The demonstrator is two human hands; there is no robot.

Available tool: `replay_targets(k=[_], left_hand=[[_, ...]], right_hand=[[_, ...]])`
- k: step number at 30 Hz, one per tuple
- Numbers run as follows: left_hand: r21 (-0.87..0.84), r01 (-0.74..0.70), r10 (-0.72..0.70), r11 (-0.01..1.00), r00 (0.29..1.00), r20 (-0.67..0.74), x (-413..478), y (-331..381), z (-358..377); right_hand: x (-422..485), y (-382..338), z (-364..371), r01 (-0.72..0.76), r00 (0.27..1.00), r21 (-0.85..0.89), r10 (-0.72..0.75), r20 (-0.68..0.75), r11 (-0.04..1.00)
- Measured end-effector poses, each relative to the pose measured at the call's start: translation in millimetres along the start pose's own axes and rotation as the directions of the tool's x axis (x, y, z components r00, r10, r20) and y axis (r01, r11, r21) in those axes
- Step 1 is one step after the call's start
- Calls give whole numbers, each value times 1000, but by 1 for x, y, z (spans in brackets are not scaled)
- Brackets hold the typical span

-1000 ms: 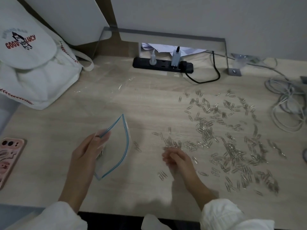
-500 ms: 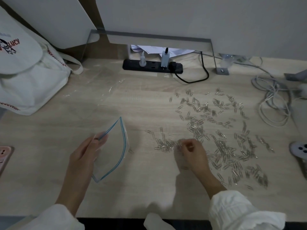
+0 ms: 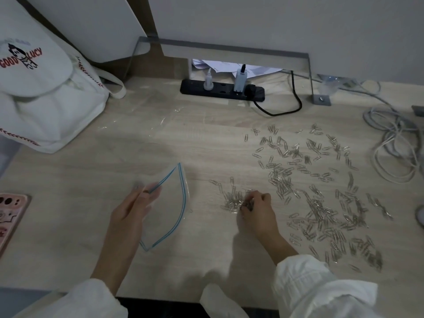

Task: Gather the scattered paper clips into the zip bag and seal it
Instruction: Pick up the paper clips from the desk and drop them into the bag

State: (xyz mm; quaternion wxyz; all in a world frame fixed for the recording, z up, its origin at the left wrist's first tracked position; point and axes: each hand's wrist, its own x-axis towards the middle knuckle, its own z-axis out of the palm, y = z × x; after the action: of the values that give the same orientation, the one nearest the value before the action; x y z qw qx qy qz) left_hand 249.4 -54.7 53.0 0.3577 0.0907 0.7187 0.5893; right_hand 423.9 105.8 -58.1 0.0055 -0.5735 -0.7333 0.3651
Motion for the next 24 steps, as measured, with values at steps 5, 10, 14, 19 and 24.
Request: replay_targets(k=[5, 10, 14, 19, 24], left_hand=[[14, 8, -8, 1000, 1000, -19, 2, -1, 1], [6, 13, -13, 1000, 1000, -12, 5, -2, 0], [2, 4, -4, 1000, 1000, -9, 7, -3, -1], [-4, -10, 10, 1000, 1000, -12, 10, -3, -5], [-14, -2, 2, 1000, 1000, -16, 11, -3, -5]], right_hand=[[0, -3, 1, 107, 994, -137, -101, 48, 985], [-1, -6, 0, 219, 975, -350, -193, 109, 911], [0, -5, -1, 224, 974, -385, -193, 117, 895], [2, -1, -4, 189, 981, -393, -159, 110, 900], [4, 4, -11, 128, 991, -286, -110, 77, 950]])
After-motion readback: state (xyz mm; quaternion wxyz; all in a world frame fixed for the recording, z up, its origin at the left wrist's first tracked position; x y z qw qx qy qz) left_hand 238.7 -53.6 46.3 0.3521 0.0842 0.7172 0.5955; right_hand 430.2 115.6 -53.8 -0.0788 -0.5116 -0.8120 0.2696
